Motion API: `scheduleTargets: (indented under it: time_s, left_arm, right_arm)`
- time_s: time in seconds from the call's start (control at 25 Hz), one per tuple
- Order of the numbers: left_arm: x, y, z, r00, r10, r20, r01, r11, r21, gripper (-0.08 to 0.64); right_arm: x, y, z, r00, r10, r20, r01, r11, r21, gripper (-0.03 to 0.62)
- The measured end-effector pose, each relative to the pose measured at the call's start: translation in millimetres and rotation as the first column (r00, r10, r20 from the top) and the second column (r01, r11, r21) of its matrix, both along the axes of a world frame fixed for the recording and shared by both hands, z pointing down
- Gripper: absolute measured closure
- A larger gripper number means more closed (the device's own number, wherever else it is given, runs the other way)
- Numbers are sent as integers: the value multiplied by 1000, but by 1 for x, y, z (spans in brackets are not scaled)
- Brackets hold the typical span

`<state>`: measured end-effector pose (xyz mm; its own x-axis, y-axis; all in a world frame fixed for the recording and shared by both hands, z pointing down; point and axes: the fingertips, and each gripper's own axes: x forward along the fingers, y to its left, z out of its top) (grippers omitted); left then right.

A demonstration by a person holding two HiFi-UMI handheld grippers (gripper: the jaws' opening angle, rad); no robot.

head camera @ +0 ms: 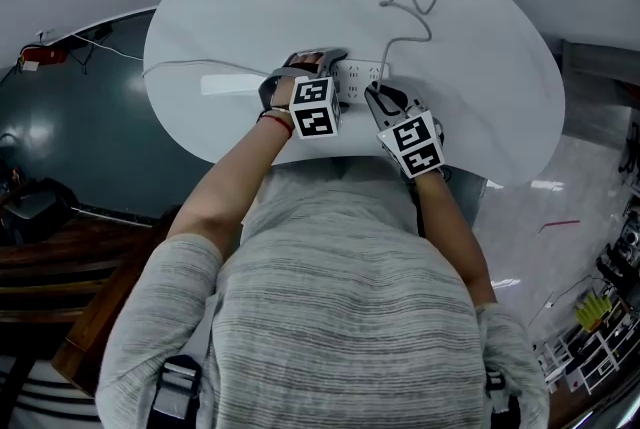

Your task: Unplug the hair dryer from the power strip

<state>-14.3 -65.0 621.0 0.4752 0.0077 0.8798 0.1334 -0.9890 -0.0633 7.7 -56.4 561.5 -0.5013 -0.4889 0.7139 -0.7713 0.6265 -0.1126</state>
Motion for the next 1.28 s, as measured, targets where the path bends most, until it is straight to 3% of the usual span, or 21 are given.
scheduleTargets:
  time_s: [0.44,0.68,0.92,1.28]
  left_arm:
    - [1,-1,5,999,-6,40,7,999,-32,94]
    - [0,-1,3,999,-5,50,8,997,-76,94]
    - [2,-1,5,999,-8,42,9,999,-34,94]
    - [2,-1,7,996,-10,88,16,998,-60,92]
  right_arm:
    - [1,0,2,996,-45,-71,46,999,11,538]
    - [0,-3,-1,998,-32,-50,32,999,-10,540]
    - [1,0,2,997,-32,-66,32,999,2,540]
    - [3,-1,0,999,13,-51,-12,1000,16,541]
